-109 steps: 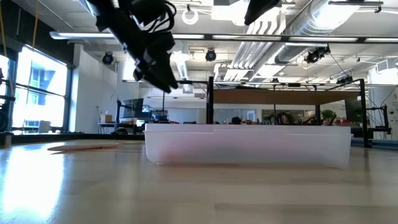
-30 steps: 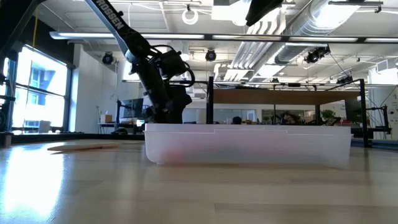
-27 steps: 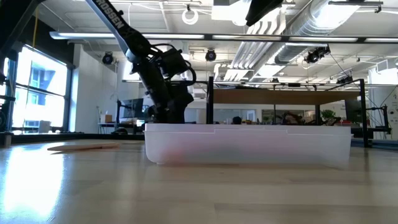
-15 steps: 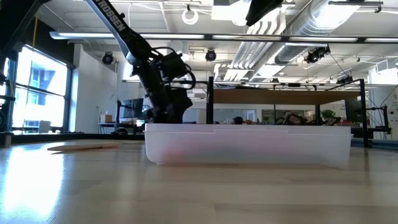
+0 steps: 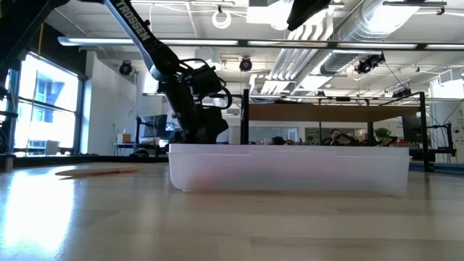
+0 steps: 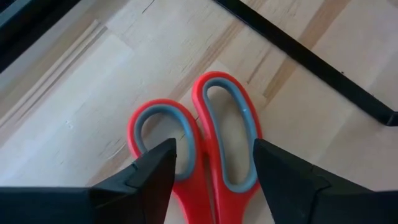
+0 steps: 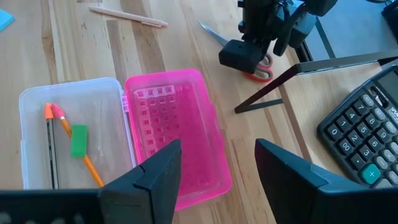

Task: Pack school essentials
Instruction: Put the red scissors into the supply box

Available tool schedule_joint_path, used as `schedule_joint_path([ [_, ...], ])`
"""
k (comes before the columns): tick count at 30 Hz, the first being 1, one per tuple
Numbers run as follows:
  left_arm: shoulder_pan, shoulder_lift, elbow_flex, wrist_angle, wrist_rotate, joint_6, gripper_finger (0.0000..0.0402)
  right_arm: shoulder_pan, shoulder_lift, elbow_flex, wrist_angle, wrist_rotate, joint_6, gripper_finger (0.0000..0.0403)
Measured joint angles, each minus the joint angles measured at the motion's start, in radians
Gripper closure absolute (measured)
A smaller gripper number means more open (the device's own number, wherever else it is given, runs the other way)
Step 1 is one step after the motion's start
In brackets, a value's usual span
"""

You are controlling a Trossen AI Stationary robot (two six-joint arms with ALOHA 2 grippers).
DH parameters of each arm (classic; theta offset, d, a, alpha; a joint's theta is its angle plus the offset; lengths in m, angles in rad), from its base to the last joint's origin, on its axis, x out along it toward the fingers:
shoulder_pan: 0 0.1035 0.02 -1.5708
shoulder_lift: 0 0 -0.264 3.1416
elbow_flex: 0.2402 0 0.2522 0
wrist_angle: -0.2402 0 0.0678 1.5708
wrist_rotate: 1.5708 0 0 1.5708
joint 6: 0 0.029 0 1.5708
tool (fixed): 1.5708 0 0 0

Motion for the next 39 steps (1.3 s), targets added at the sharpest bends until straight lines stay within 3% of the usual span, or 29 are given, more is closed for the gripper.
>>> schedule_joint_path([
  [23, 0.024, -0.002, -0.002, -0.084, -0.026, 0.016, 0.0285, 0.0, 0.0, 0.0, 0.0, -0.002, 0.016, 0.021],
  [30, 0.018, -0.004, -0.003, -0.092, -0.043, 0.066, 0.0341, 0.0, 0.0, 0.0, 0.0, -0.002, 0.016, 0.021],
  [39, 0.002, -0.006, -0.003, -0.091, -0.053, 0.092, 0.0341, 0.0, 0.0, 0.0, 0.0, -0.002, 0.016, 0.021],
])
